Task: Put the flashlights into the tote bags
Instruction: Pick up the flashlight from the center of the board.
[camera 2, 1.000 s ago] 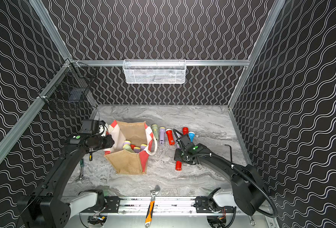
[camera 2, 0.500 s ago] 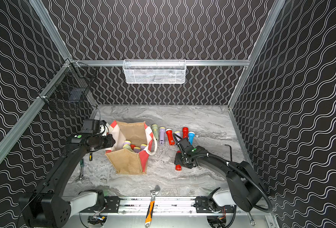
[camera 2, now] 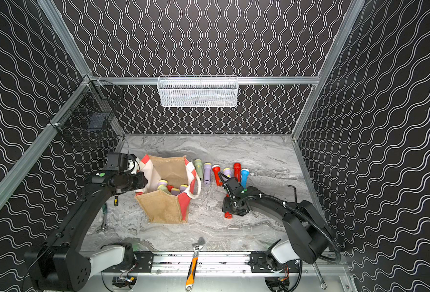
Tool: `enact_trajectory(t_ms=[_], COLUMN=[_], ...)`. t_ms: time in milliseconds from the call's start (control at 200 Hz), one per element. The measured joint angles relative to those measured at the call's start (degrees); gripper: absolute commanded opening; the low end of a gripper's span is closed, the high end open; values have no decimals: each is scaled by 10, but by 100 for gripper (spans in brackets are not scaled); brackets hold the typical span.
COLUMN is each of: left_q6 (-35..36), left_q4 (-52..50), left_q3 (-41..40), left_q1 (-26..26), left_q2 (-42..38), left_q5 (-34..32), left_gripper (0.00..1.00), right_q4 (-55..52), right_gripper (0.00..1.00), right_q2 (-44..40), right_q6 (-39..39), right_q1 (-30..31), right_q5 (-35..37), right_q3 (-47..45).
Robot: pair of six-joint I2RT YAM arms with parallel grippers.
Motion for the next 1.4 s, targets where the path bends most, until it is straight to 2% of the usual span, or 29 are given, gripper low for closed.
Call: enact_trajectory(t_ms=[696, 846, 1136, 1396], left_q6=[0, 0, 0, 0], left_q4=[6, 6, 7, 6], left_q3=[-5, -5, -5, -5], left_q1=[0, 0, 0, 0], left_q2=[2, 2, 3, 1], left_q5=[0, 0, 0, 0], left_gripper=[26, 27, 27, 27], right_q4=[-30, -32, -36, -37], right_gripper=[57, 50, 45, 34], right_q2=[50, 61, 67, 67], right_q6=[-2, -10, -12, -12], right_q1=[28, 30, 30, 30], right_q5=[52, 55, 57, 61], right_q3=[38, 44, 46, 45])
